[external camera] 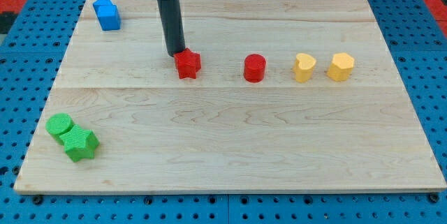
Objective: Point at the green star
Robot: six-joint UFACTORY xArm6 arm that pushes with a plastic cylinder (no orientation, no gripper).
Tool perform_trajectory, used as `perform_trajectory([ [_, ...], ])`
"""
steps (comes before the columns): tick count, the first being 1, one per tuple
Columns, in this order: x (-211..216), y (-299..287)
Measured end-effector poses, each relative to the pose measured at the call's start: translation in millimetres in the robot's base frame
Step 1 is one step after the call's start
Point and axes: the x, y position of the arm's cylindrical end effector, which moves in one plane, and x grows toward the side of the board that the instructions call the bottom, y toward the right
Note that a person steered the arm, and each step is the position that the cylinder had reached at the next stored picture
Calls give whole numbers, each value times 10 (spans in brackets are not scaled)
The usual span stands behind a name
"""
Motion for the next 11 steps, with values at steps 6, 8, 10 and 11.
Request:
perform_trajectory([
  [6,872,-132],
  [8,2004,-513],
  [10,2307,-1070],
  [11,1930,-1305],
])
